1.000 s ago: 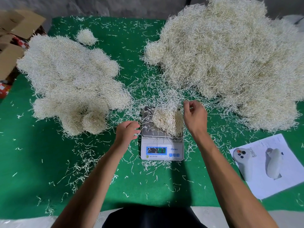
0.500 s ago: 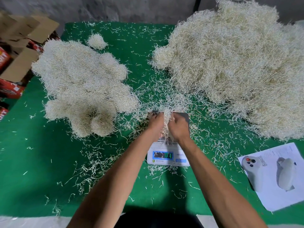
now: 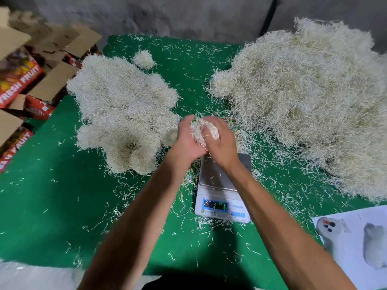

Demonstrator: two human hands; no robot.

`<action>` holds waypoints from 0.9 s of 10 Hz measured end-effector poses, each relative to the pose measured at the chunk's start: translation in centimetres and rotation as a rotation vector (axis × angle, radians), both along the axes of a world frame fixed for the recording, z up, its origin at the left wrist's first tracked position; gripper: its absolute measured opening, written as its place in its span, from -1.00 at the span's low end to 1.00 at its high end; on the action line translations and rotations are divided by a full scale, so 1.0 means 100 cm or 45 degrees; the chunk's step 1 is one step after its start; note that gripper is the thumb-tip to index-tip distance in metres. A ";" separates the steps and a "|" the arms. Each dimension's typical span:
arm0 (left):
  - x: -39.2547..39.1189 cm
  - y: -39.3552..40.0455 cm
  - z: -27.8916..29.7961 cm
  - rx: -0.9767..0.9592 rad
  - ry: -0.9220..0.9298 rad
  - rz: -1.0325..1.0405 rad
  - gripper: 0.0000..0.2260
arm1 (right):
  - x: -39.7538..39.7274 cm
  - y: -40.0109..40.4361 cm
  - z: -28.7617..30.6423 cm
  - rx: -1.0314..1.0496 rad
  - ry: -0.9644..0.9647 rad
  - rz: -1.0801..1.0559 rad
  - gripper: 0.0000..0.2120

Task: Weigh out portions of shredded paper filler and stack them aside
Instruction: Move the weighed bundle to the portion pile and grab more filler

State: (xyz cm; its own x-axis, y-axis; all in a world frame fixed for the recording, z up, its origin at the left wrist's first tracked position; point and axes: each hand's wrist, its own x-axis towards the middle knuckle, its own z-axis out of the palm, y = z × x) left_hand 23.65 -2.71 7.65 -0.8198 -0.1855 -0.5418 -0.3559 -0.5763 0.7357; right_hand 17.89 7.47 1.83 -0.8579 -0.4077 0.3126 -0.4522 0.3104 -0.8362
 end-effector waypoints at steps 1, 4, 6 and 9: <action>0.023 -0.005 -0.020 0.147 -0.119 0.076 -0.49 | 0.019 -0.024 0.003 -0.023 0.109 0.173 -0.64; 0.029 -0.041 -0.029 -0.255 0.052 0.413 -0.50 | 0.027 -0.067 0.004 0.121 0.357 0.192 -0.67; 0.020 -0.045 -0.033 0.307 0.181 0.286 -0.59 | 0.005 -0.079 0.004 0.279 0.269 0.203 -0.54; 0.024 -0.164 -0.047 -1.022 -0.080 0.782 -0.80 | 0.006 -0.094 -0.031 0.368 0.036 0.376 -0.46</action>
State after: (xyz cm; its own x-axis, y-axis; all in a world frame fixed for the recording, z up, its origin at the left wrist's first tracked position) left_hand 26.07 -19.09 2.93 -0.4343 -0.8940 -0.1104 -0.2152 -0.0161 0.9764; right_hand 18.49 -1.93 -1.23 -0.6837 -0.7095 0.1707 -0.5784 0.3843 -0.7196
